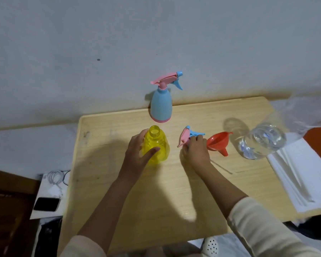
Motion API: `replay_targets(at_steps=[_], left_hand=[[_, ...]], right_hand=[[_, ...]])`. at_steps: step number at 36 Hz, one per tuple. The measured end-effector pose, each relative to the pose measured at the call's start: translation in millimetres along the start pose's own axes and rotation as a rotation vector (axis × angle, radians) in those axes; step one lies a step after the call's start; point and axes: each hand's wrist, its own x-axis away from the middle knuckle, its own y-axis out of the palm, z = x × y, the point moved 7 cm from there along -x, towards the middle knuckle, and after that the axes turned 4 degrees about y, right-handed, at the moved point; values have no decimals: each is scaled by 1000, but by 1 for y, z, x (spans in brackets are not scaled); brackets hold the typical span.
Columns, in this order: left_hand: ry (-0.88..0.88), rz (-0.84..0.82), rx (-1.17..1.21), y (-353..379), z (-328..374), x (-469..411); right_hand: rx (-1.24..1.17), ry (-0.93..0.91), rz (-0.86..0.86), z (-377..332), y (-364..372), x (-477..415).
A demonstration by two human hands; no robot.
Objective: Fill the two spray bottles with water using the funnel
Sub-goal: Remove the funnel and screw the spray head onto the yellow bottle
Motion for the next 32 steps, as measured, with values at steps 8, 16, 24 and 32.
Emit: replay_targets(at_steps=[8, 16, 24, 32], left_hand=[[-23, -7, -11, 0, -3, -2], [-58, 26, 19, 3, -5, 1], [-47, 4, 4, 4, -2, 5], [-63, 13, 16, 6, 3, 8]], right_hand=[[-424, 43, 82, -8, -26, 2], [-988, -112, 296, -52, -117, 22], [-1266, -349, 364, -96, -186, 44], [-1359, -427, 296, -123, -195, 46]])
